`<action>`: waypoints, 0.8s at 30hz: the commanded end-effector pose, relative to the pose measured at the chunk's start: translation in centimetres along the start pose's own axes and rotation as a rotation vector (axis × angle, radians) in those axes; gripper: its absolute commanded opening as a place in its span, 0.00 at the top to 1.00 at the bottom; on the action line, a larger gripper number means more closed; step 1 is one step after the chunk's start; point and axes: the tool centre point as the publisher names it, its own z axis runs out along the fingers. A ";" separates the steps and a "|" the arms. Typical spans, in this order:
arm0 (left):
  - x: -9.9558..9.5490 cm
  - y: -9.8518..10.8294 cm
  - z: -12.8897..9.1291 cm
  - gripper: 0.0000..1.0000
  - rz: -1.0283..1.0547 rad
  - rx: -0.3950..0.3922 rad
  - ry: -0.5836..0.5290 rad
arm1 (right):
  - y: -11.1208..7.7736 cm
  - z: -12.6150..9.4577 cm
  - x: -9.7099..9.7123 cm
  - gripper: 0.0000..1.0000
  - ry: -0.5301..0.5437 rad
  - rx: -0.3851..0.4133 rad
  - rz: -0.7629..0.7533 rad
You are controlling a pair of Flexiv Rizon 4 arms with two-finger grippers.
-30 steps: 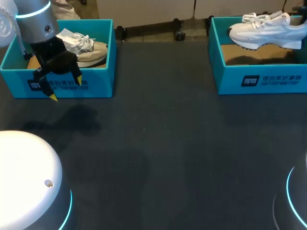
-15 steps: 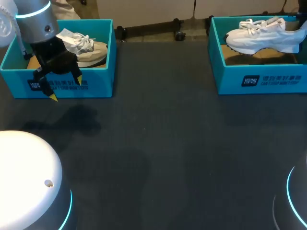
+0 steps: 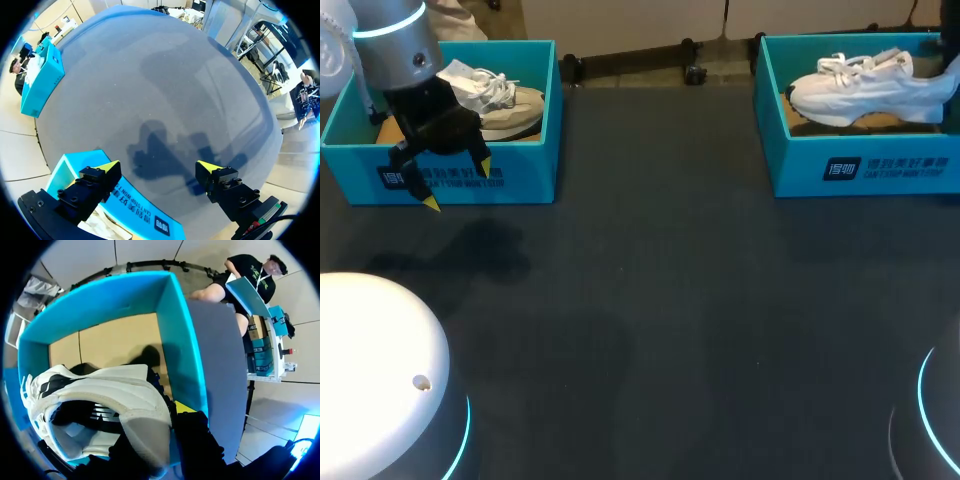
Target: Take the shoe out of the shoebox, open the shoe tongue, remove and reinsert the insole, then place the shoe into the shoebox
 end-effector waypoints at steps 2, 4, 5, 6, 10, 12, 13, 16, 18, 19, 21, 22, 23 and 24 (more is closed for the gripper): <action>0.0 0.0 0.0 0.00 0.001 -0.003 0.002 | -1.7 0.9 -0.4 1.00 0.018 -0.025 0.009; 0.0 0.0 0.0 0.00 0.001 -0.003 0.002 | -2.1 0.9 -0.6 1.00 0.029 -0.028 0.015; 0.0 0.0 0.0 0.00 0.001 -0.003 0.002 | -2.3 0.9 -0.7 1.00 0.030 -0.031 0.014; 0.0 0.0 0.0 0.00 0.001 -0.003 0.002 | -2.5 0.9 -0.7 1.00 0.030 -0.036 0.012; 0.0 0.0 0.0 0.00 0.001 -0.003 0.002 | -3.5 0.8 -0.7 1.00 0.021 -0.066 -0.016; 0.0 0.0 0.0 0.00 0.001 -0.003 0.002 | -3.9 1.1 -0.7 1.00 0.016 -0.069 -0.027; 0.0 0.0 0.0 0.00 0.001 -0.003 0.002 | -4.1 1.3 -0.7 1.00 0.012 -0.067 -0.029; 0.0 0.0 0.0 0.00 0.001 -0.003 0.002 | -4.4 1.9 -0.6 1.00 0.001 -0.054 -0.030; 0.0 0.0 0.0 0.00 0.001 -0.003 0.002 | -4.4 2.1 -0.6 1.00 0.008 -0.049 -0.026; 0.0 0.0 0.0 0.00 0.001 -0.003 0.002 | -4.5 2.2 -0.5 1.00 0.005 -0.049 -0.024; 0.0 0.0 0.0 0.00 0.001 -0.003 0.002 | -4.5 2.2 -0.3 1.00 0.007 -0.052 -0.024; 0.0 0.0 0.0 0.00 0.001 -0.003 0.002 | -4.6 2.3 -0.1 1.00 0.002 -0.054 -0.025; 0.0 0.0 0.0 0.00 0.001 -0.003 0.002 | -4.6 2.4 0.0 1.00 0.000 -0.054 -0.025; 0.0 0.0 0.0 0.00 0.001 -0.003 0.002 | -4.6 2.5 0.1 1.00 0.010 -0.054 -0.028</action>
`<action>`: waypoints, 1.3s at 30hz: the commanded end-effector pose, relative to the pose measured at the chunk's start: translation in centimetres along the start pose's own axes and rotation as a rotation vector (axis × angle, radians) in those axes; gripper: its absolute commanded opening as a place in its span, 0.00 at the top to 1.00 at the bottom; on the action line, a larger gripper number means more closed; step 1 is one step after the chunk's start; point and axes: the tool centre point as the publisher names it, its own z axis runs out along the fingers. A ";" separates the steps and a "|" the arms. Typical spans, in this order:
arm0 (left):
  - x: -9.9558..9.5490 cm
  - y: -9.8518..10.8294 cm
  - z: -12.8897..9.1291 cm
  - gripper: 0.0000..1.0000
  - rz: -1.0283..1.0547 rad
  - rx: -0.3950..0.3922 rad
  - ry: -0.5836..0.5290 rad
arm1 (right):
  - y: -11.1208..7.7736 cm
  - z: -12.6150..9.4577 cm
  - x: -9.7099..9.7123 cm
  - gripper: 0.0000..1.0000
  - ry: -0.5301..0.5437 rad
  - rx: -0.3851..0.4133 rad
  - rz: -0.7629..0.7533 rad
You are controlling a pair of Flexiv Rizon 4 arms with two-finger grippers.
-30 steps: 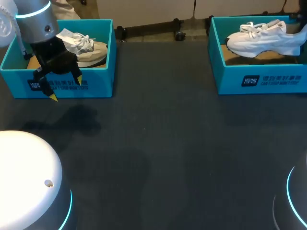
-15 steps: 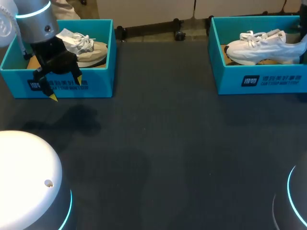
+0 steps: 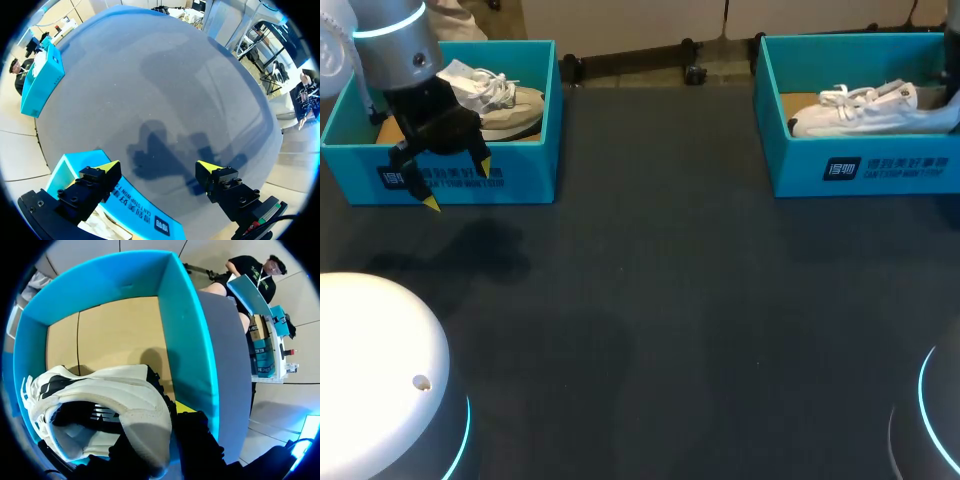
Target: Take the shoe out of the shoebox, open the shoe tongue, remove and reinsert the insole, then place the shoe into the shoebox
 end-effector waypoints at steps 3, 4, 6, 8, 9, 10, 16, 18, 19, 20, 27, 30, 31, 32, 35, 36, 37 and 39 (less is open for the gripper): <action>0.0 0.0 0.0 0.00 0.001 -0.003 0.002 | -0.3 0.6 0.7 1.00 0.018 0.006 -0.004; 0.0 0.0 0.0 0.00 0.001 -0.003 0.002 | -0.3 0.8 0.7 1.00 0.019 0.009 -0.004; 0.0 0.0 0.0 0.00 0.001 -0.003 0.002 | -0.2 1.2 0.8 1.00 0.021 0.019 -0.004; 0.0 0.0 0.0 0.00 0.001 -0.003 0.002 | -0.2 1.5 0.9 1.00 0.015 0.024 -0.003; 0.0 0.0 0.0 0.00 0.001 -0.003 0.002 | -0.2 1.7 0.9 1.00 0.017 0.027 -0.002; 0.0 0.0 0.0 0.00 0.001 -0.003 0.002 | -0.2 1.8 0.9 1.00 0.015 0.030 -0.001; 0.0 0.0 0.0 0.00 0.001 -0.003 0.002 | 0.1 2.8 1.2 1.00 0.012 0.045 -0.003; 0.0 0.0 0.0 0.00 0.001 -0.003 0.002 | 0.3 3.2 1.4 1.00 0.010 0.046 -0.003; 0.0 0.0 0.0 0.00 0.001 -0.003 0.002 | 0.4 3.3 1.5 1.00 0.010 0.047 -0.002; 0.0 0.0 0.0 0.00 0.001 -0.003 0.002 | 0.4 3.4 1.5 1.00 0.014 0.048 0.003; 0.0 0.0 0.0 0.00 0.001 -0.003 0.002 | 0.3 4.2 2.0 1.00 0.023 0.044 -0.002; 0.0 0.0 0.0 0.00 0.001 -0.003 0.002 | 0.2 4.7 2.0 1.00 0.027 0.042 -0.007; 0.0 0.0 0.0 0.00 0.001 -0.003 0.002 | 0.2 4.8 2.0 1.00 0.027 0.042 -0.006; 0.0 0.0 0.0 0.00 0.001 -0.003 0.002 | 0.1 5.0 2.0 1.00 0.028 0.042 -0.006; 0.0 0.0 0.0 0.00 0.001 -0.003 0.002 | -0.1 5.2 2.0 1.00 0.029 0.041 -0.008; 0.0 0.0 0.0 0.00 0.001 -0.003 0.002 | -0.2 5.4 1.9 1.00 0.030 0.041 -0.008; 0.0 0.0 0.0 0.00 0.001 -0.003 0.002 | -0.2 5.5 2.0 1.00 0.030 0.040 -0.009; 0.0 0.0 0.0 0.00 0.001 -0.003 0.002 | -0.3 5.7 2.0 1.00 0.030 0.040 -0.017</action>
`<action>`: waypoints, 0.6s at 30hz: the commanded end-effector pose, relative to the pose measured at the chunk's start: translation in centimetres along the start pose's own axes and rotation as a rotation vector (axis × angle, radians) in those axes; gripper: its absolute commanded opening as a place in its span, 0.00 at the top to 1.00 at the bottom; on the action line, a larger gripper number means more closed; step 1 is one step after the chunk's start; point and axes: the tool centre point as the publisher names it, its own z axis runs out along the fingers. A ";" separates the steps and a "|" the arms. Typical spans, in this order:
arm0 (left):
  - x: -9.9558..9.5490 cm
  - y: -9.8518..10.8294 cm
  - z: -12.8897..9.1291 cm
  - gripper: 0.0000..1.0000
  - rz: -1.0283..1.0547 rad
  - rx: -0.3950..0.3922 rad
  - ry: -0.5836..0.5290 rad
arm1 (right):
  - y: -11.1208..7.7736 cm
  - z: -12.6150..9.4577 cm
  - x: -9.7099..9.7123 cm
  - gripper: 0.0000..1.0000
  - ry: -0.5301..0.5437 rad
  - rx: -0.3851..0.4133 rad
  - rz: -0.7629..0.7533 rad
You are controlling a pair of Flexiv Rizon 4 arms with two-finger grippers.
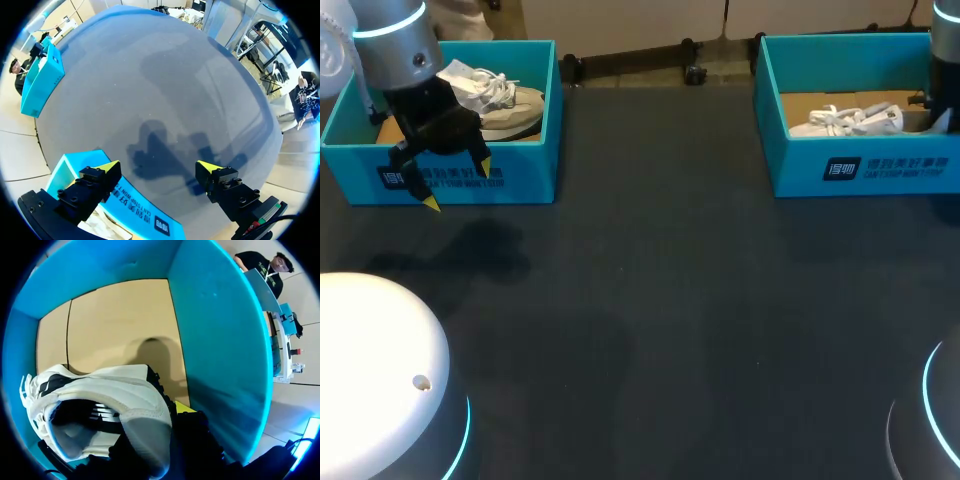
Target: Take the shoe out of the shoebox, open the shoe tongue, remove and reinsert the insole, then place the shoe into the shoebox
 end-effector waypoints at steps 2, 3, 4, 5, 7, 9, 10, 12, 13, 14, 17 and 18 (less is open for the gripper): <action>0.0 0.0 0.0 0.00 0.001 -0.003 0.002 | -0.1 0.6 0.1 1.00 0.003 -0.001 -0.015; 0.0 0.0 0.0 0.00 0.001 -0.003 0.002 | -0.1 0.7 0.2 1.00 0.002 -0.001 -0.017; 0.0 0.0 0.0 0.00 0.001 -0.003 0.002 | -0.1 0.8 0.2 1.00 0.003 -0.001 -0.019; 0.0 0.0 0.0 0.00 0.001 -0.003 0.002 | 0.0 0.9 0.3 1.00 0.003 0.000 -0.020; 0.0 0.0 0.0 0.00 0.001 -0.003 0.002 | 0.0 1.1 0.4 1.00 0.002 0.000 -0.025; 0.0 0.0 0.0 0.00 0.001 -0.003 0.002 | 0.1 1.2 0.5 1.00 0.010 0.001 -0.031; 0.0 0.0 0.0 0.00 0.001 -0.003 0.002 | 0.2 1.2 0.6 1.00 0.010 0.001 -0.031; 0.0 0.0 0.0 0.00 0.001 -0.003 0.002 | 0.2 1.2 0.7 1.00 0.022 0.000 -0.032; 0.0 0.0 0.0 0.00 0.001 -0.003 0.002 | 0.2 1.2 0.8 1.00 0.022 0.000 -0.032; 0.0 0.0 0.0 0.00 0.001 -0.003 0.002 | 0.2 1.2 0.8 1.00 0.024 0.000 -0.032; 0.0 0.0 0.0 0.00 0.001 -0.003 0.002 | 0.1 1.0 0.9 1.00 0.028 0.000 -0.033; 0.0 0.0 0.0 0.00 0.001 -0.003 0.002 | 0.1 0.8 0.9 1.00 0.030 0.000 -0.033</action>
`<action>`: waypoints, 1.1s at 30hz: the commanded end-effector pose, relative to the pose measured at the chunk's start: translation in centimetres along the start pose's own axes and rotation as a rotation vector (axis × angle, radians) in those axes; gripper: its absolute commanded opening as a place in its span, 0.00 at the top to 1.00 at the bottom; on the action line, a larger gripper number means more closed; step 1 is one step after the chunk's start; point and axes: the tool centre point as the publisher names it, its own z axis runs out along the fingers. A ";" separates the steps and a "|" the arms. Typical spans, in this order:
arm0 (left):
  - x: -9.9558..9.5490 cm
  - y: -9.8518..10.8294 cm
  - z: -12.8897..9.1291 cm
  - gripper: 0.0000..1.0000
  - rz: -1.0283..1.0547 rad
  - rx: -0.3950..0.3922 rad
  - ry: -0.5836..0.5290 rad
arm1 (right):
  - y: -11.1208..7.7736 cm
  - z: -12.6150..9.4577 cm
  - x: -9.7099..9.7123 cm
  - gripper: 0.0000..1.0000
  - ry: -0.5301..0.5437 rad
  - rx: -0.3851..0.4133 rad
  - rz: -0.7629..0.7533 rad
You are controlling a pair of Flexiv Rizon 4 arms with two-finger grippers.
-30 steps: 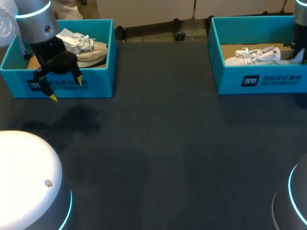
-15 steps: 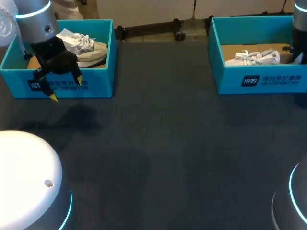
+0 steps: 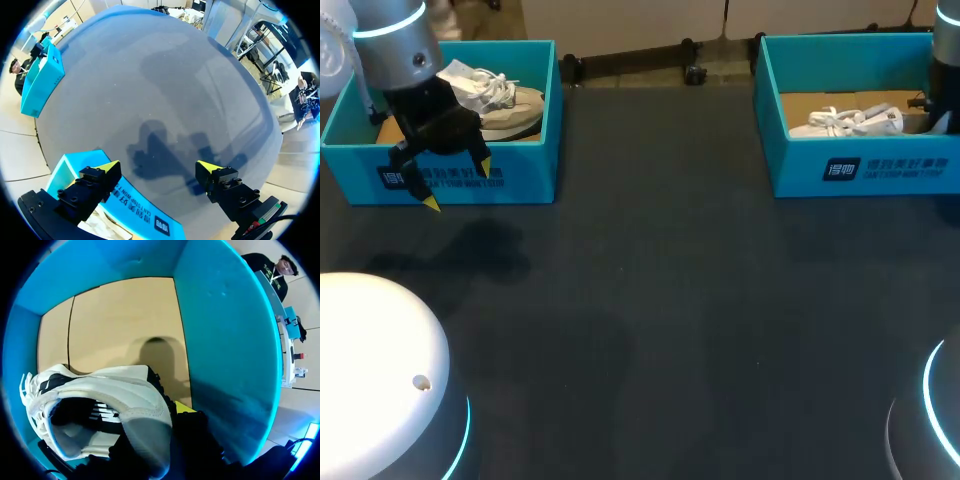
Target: Take the shoe out of the shoebox, open the shoe tongue, remove and reinsert the insole, then place the shoe into the shoebox
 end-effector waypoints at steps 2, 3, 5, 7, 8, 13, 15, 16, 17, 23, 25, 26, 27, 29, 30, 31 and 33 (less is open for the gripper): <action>0.0 0.0 0.0 0.00 0.001 -0.003 0.002 | -0.1 0.1 0.6 1.00 0.003 0.002 0.000; 0.0 0.0 0.0 0.00 0.001 -0.003 0.002 | -0.1 -0.1 0.6 0.82 0.003 0.002 0.000; 0.0 0.0 0.0 0.00 0.001 -0.003 0.002 | -0.1 -0.3 0.7 0.71 0.001 0.001 -0.001; 0.0 0.0 0.0 0.00 0.001 -0.003 0.002 | 0.0 -0.6 0.7 0.69 0.000 -0.001 0.000; 0.0 0.0 0.0 0.00 0.001 -0.003 0.002 | 0.0 -0.7 0.7 0.67 0.001 -0.002 0.001; 0.0 0.0 0.0 0.00 0.001 -0.003 0.002 | -0.1 -1.7 0.9 0.56 0.005 -0.007 0.004; 0.0 0.0 0.0 0.00 0.001 -0.003 0.002 | -0.2 -2.3 0.9 0.50 0.014 -0.013 0.009; 0.0 0.0 0.0 0.00 0.001 -0.003 0.002 | -0.2 -2.4 1.0 0.50 0.015 -0.014 0.009; 0.0 0.0 0.0 0.00 0.001 -0.003 0.002 | -0.3 -3.0 1.0 0.47 0.015 -0.016 0.010; 0.0 0.0 0.0 0.00 0.001 -0.003 0.002 | -1.0 -6.0 1.1 0.00 0.026 -0.033 0.017; 0.0 0.0 0.0 0.00 0.001 -0.003 0.002 | -1.2 -7.1 0.9 0.00 0.029 -0.020 0.029; 0.0 0.0 0.0 0.00 0.001 -0.003 0.002 | -1.2 -7.7 0.8 0.00 0.029 -0.020 0.030; 0.0 0.0 0.0 0.00 0.001 -0.003 0.002 | -1.3 -8.1 0.8 0.00 0.037 -0.021 0.030; 0.0 0.0 0.0 0.00 0.001 -0.003 0.002 | -1.5 -9.8 0.8 0.00 0.046 -0.018 0.033; 0.0 0.0 0.0 0.00 0.001 -0.003 0.002 | -1.7 -10.4 0.8 0.00 0.049 -0.022 0.030; 0.0 0.0 0.0 0.00 0.001 -0.003 0.002 | -1.8 -11.1 0.9 0.00 0.050 -0.022 0.031; 0.0 0.0 0.0 0.00 0.001 -0.003 0.002 | -1.8 -11.1 0.9 0.00 0.050 -0.022 0.031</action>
